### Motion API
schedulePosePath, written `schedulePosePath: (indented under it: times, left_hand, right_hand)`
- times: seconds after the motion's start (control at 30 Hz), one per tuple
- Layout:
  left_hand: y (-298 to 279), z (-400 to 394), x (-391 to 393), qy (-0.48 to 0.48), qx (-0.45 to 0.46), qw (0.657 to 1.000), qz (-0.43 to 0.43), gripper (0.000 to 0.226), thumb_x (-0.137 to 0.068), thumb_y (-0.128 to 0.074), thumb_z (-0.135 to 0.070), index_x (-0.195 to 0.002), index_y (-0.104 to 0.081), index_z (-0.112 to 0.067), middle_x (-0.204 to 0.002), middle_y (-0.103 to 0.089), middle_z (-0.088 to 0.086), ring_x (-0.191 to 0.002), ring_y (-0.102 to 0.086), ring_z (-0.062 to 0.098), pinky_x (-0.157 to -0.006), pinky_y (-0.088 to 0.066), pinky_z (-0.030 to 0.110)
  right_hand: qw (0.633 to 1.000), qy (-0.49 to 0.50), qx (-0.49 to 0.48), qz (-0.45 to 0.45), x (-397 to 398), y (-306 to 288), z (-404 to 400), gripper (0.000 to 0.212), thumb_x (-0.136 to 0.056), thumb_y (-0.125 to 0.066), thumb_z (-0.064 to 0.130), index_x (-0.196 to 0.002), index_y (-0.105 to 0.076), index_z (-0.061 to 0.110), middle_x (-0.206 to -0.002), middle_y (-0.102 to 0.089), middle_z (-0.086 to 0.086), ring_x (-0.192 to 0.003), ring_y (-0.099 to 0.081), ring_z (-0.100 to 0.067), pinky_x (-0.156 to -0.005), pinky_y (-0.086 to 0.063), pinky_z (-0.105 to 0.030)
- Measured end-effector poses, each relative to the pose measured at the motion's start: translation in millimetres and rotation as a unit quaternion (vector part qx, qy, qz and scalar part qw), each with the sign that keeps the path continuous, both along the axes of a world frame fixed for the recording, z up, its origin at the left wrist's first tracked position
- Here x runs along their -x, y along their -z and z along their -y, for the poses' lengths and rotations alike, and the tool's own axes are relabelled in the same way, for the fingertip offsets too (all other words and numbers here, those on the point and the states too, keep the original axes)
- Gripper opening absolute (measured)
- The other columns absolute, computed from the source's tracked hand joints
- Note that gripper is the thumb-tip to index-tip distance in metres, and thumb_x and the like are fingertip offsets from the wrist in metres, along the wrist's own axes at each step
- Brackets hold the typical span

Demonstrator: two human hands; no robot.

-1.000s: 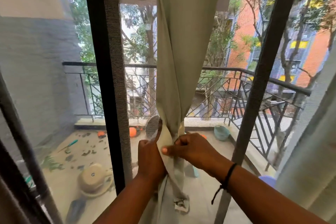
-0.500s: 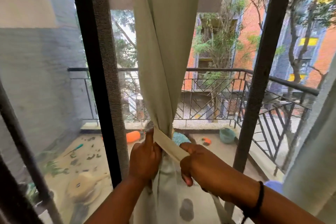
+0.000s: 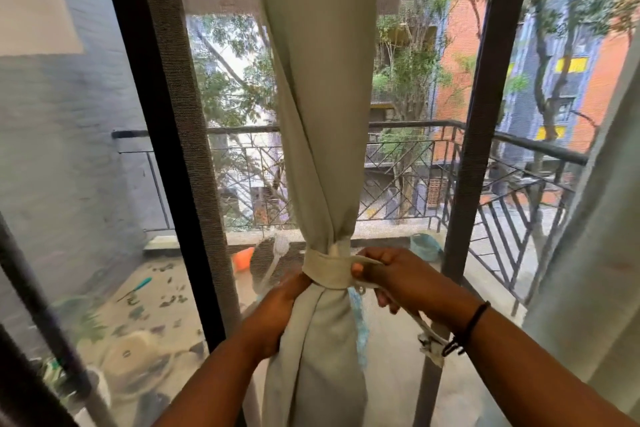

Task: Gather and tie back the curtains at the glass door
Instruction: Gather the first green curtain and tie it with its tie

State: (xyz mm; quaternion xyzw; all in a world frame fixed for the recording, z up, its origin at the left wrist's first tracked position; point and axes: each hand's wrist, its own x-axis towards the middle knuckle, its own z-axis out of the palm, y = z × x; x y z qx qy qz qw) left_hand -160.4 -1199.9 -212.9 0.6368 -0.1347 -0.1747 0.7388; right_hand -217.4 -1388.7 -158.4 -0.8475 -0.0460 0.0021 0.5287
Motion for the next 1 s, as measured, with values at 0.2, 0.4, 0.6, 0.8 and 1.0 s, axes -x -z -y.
schedulePosePath:
  times: [0.2,0.4,0.6,0.8,1.0]
  left_hand:
    - [4,-8,-3,0.126,0.016,0.978,-0.163,0.035,-0.077,-0.057,-0.021,-0.101,-0.073,-0.002,-0.108,-0.066,0.024,-0.09,-0.066,0.031,-0.084,-0.051,0.038]
    - [13,3,-1,-0.112,-0.098,0.98,0.131,0.053,-0.068,-0.07,-0.044,-0.116,-0.053,-0.028,-0.116,-0.061,0.009,-0.108,-0.059,0.024,-0.092,-0.049,0.038]
    - [-28,7,46,-0.209,-0.08,0.751,0.621,0.012,-0.084,-0.054,-0.02,-0.096,-0.057,-0.022,-0.096,-0.056,-0.011,-0.093,-0.055,0.01,-0.083,-0.043,0.026]
    - [-40,23,36,-0.231,-0.363,0.611,0.664,0.037,-0.069,-0.055,-0.026,-0.105,-0.062,-0.025,-0.102,-0.063,-0.003,-0.096,-0.051,0.019,-0.078,-0.033,0.035]
    - [-41,30,40,-0.217,-0.473,0.574,0.632,0.034,-0.074,-0.051,-0.032,-0.105,-0.062,-0.023,-0.106,-0.063,-0.002,-0.093,-0.059,0.022,-0.076,-0.032,0.034]
  right_hand:
    - [0.985,-0.128,-0.115,-0.029,0,6,-6,0.038,-0.089,-0.06,0.027,-0.125,-0.056,0.017,-0.095,-0.064,-0.026,-0.048,-0.054,-0.011,-0.047,-0.047,-0.02]
    - [0.992,-0.063,-0.106,-0.004,4,13,-3,0.039,-0.088,-0.064,0.028,-0.124,-0.051,0.028,-0.084,-0.068,0.004,-0.047,-0.048,-0.005,-0.05,-0.043,-0.022]
    - [0.988,0.077,0.073,0.113,2,27,-21,0.047,-0.084,-0.058,0.053,-0.125,-0.041,0.037,-0.093,-0.065,0.014,-0.073,-0.06,-0.003,-0.063,-0.046,-0.023]
    - [0.972,0.085,0.171,0.135,3,31,-22,0.046,-0.091,-0.049,0.033,-0.133,-0.031,0.03,-0.083,-0.059,0.007,-0.073,-0.056,-0.014,-0.059,-0.043,-0.023]
    - [0.969,0.095,0.182,0.137,0,21,4,0.04,-0.087,-0.057,0.048,-0.121,-0.037,0.04,-0.088,-0.065,0.007,-0.08,-0.063,-0.013,-0.076,-0.052,-0.037]
